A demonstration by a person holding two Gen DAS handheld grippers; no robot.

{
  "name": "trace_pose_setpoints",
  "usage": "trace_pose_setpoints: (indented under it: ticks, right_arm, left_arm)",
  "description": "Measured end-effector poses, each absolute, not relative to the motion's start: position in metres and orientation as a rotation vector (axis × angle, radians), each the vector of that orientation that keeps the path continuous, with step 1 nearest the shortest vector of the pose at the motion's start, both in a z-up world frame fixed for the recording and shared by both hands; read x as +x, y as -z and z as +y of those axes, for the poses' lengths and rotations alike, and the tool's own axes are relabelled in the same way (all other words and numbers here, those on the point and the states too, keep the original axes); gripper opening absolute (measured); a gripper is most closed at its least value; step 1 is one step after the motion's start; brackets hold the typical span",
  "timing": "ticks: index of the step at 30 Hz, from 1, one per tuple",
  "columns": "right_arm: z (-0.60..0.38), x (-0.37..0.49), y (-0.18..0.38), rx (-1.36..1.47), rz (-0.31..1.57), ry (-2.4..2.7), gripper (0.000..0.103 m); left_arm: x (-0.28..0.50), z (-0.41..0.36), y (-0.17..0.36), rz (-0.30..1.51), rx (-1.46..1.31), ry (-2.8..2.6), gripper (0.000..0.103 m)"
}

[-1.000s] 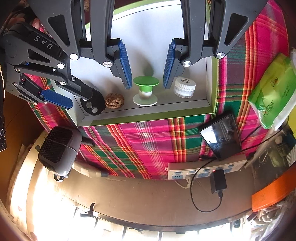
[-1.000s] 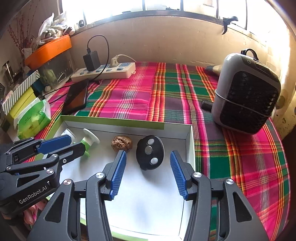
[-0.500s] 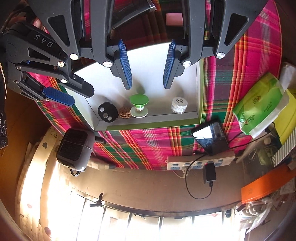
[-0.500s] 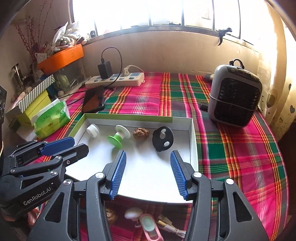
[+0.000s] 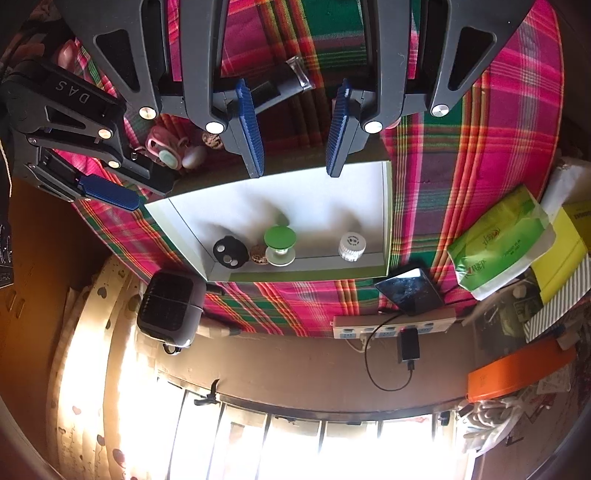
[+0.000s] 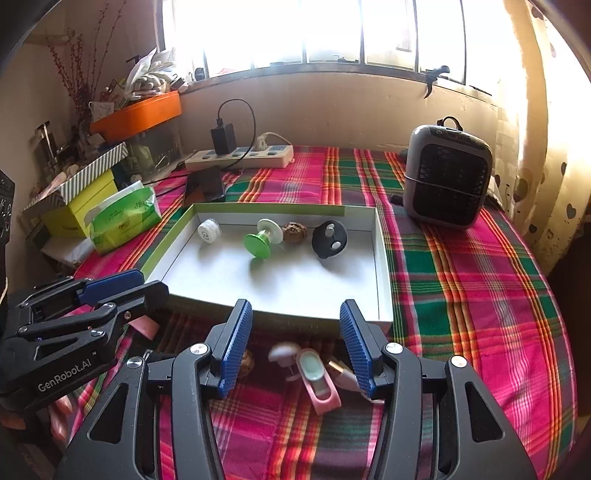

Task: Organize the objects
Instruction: 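Withdraw both open grippers from the box toward the pink clip and walnut, then grasp the black flashlight with the left gripper while the right grasps the white USB cable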

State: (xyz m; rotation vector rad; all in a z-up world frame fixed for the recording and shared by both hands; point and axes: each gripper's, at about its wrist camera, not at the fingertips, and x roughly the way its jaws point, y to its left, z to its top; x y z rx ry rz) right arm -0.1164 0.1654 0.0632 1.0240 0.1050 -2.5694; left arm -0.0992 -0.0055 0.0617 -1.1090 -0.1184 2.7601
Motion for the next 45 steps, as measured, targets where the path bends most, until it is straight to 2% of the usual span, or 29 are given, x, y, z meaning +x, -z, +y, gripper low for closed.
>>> trace_pose_setpoints:
  ticks: [13, 22, 45]
  right_arm:
    - [0.188, -0.093, -0.045, 1.053, 0.039, 2.593, 0.051]
    - [0.202, -0.086, -0.036, 1.081, 0.0, 2.599, 0.051]
    - [0.221, -0.088, -0.03, 1.116, -0.053, 2.595, 0.051]
  left_arm:
    - [-0.077, -0.023, -0.034, -0.186, -1.12, -2.688, 0.033]
    - [-0.078, -0.007, -0.031, -0.097, -1.092, -2.626, 0.035]
    - [-0.072, 0.014, -0.02, -0.091, -1.18, -2.491, 0.037]
